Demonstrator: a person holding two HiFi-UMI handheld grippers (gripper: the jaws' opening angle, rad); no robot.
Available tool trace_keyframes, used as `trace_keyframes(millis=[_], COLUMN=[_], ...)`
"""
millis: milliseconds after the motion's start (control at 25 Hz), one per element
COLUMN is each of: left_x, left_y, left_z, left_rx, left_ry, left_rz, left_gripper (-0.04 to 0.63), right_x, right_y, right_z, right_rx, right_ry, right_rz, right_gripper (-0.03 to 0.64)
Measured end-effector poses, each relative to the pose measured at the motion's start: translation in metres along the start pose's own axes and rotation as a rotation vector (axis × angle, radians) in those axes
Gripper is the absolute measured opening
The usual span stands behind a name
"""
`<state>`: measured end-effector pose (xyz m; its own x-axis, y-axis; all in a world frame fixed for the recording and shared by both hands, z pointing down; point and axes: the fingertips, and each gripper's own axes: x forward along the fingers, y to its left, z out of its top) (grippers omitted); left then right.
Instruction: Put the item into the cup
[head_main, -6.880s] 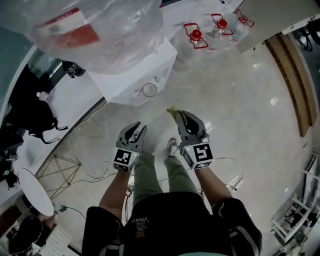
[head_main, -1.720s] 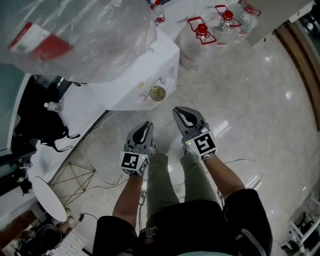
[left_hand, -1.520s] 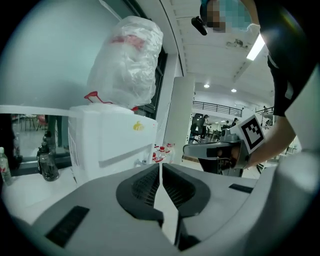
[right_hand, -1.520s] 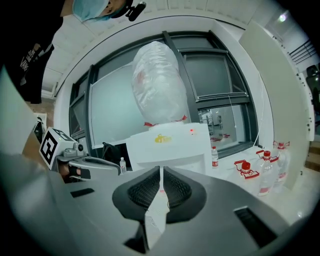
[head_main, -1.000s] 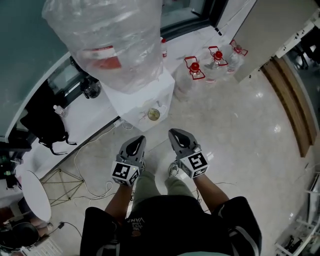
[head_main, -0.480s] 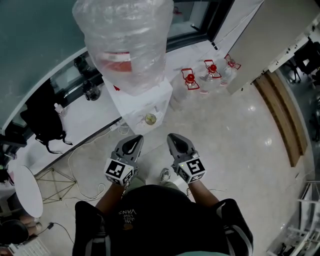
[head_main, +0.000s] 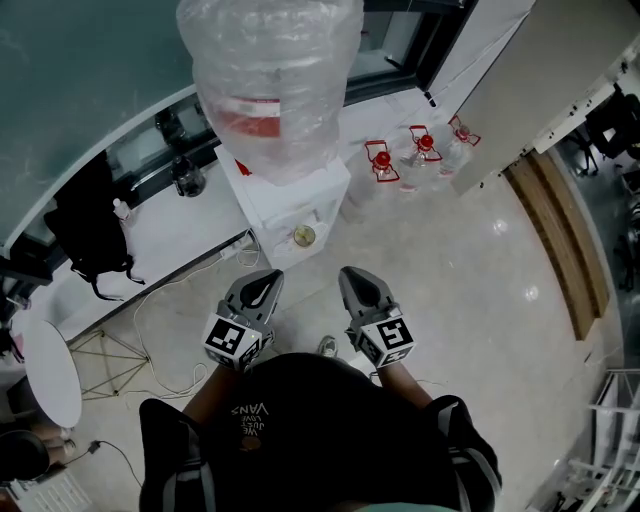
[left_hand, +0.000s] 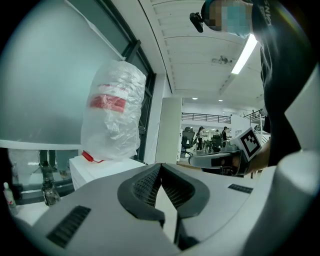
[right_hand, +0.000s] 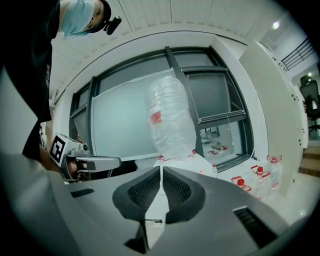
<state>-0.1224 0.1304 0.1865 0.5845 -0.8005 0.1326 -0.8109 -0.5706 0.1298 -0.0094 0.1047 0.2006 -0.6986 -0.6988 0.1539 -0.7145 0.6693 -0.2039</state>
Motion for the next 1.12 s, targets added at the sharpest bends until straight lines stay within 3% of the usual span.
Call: trace_keyframes(millis=[480,1120], left_x=[-0.014,-0.013], left_y=[0.017,0.013], left_z=[0.007,0.005], left_rx=[0.003,0.024], left_ry=[-0.017,0.002], left_rz=[0.029,-0.009], left_gripper=[0.020,0.020], right_x=[0.006,0.014], right_y=[0.003,0.007], right_z=[0.007,0.004], right_rx=[0.009,-0.006], right_ry=[0.009,0.032], right_rz=[-0.013,0.002], right_gripper=[0.046,0.044])
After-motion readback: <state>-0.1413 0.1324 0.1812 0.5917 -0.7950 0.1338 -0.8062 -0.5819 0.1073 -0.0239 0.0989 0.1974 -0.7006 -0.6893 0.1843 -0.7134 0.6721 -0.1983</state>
